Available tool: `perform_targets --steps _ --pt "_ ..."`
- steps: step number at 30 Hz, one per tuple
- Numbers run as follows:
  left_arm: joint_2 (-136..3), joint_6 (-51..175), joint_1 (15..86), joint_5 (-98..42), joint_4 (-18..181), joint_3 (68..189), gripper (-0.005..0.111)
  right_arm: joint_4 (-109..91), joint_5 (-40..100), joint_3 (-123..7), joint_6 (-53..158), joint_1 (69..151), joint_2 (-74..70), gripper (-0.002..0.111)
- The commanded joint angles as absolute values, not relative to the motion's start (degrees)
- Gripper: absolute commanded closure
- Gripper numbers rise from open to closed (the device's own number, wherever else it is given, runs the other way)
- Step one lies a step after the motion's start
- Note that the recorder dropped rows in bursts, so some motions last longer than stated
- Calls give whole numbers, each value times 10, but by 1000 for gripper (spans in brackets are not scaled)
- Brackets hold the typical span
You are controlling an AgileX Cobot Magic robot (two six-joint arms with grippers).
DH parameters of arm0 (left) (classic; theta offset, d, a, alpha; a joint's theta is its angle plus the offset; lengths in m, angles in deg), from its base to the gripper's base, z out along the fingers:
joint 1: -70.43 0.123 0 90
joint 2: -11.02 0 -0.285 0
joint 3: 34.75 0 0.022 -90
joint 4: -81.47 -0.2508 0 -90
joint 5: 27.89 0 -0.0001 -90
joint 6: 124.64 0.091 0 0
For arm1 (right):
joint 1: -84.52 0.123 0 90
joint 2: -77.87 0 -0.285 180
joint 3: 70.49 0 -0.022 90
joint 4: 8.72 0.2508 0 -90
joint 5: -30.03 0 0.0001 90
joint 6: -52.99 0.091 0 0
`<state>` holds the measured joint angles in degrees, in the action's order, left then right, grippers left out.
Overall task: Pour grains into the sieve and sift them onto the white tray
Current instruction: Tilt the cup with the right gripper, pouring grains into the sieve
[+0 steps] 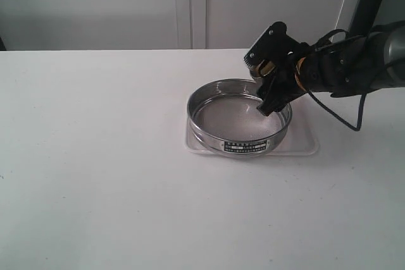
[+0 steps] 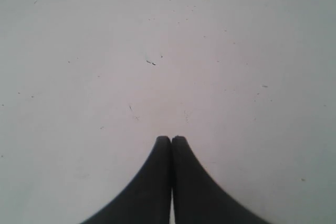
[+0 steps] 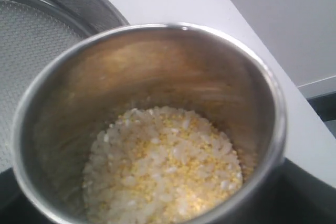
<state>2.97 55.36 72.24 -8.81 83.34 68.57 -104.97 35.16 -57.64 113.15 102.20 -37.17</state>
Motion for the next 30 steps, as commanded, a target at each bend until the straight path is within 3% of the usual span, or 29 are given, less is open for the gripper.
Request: perform_targets --steps 1,30 --pt "32 554 720 -85 835 680 107 -1049 379 -584 1099 1028 -375 108" --pt "32 554 720 -85 835 680 107 -1087 499 -600 991 1085 -396 108"
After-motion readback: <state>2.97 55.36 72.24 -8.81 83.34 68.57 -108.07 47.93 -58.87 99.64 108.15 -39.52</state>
